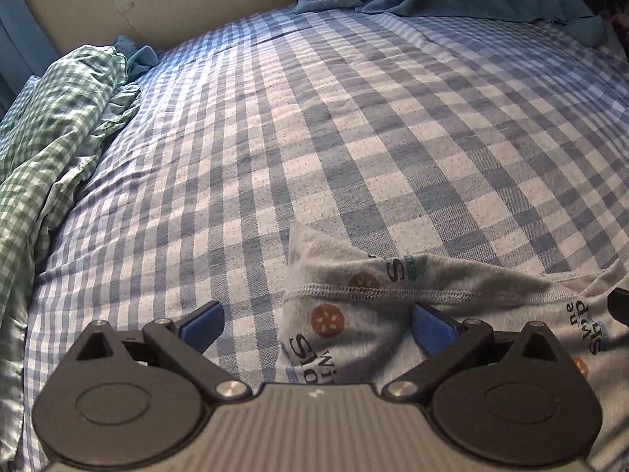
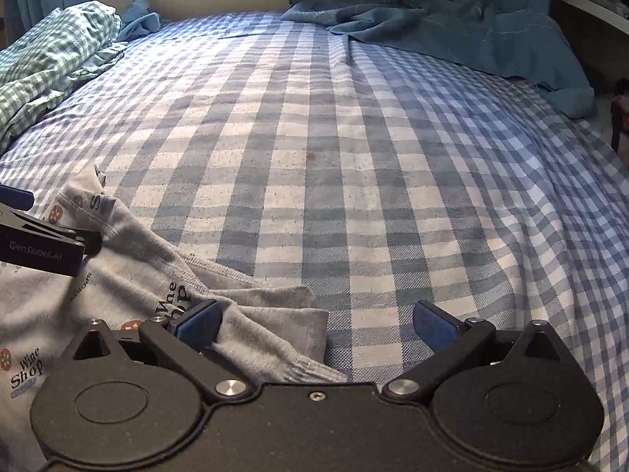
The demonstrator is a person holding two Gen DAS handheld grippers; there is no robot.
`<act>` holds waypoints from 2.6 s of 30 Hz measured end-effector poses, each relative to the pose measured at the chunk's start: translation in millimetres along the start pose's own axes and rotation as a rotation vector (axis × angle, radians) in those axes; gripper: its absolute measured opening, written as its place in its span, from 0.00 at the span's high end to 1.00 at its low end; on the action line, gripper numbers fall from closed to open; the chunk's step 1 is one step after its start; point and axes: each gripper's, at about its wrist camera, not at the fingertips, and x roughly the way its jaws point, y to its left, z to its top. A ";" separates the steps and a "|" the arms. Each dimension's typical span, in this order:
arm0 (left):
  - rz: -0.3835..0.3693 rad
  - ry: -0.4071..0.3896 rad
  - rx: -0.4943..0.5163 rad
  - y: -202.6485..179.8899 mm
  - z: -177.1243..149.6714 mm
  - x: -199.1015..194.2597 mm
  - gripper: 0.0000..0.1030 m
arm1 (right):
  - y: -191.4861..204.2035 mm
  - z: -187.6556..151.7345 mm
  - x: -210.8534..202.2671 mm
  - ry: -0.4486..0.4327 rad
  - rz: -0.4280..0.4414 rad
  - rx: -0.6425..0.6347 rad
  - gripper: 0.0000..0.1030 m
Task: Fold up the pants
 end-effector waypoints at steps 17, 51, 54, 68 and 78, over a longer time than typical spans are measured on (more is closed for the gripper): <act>-0.084 0.176 -0.106 9.9 -85.9 -67.2 0.00 | 4.4 -74.5 -68.5 0.157 0.075 0.094 0.01; -0.092 0.196 -0.165 52.6 -99.1 -85.0 0.00 | -43.7 -27.2 -31.1 0.144 0.292 0.127 0.01; -0.128 0.169 -0.198 50.9 -90.2 -76.6 0.00 | -45.7 -13.1 -10.7 0.148 0.332 0.116 0.01; -0.342 0.224 -0.418 74.7 -100.0 -46.1 0.00 | -52.0 -15.5 16.9 0.218 0.521 0.275 0.01; -0.364 0.220 -0.479 94.3 -110.7 -53.4 0.24 | -54.8 -19.6 8.1 0.203 0.433 0.349 0.28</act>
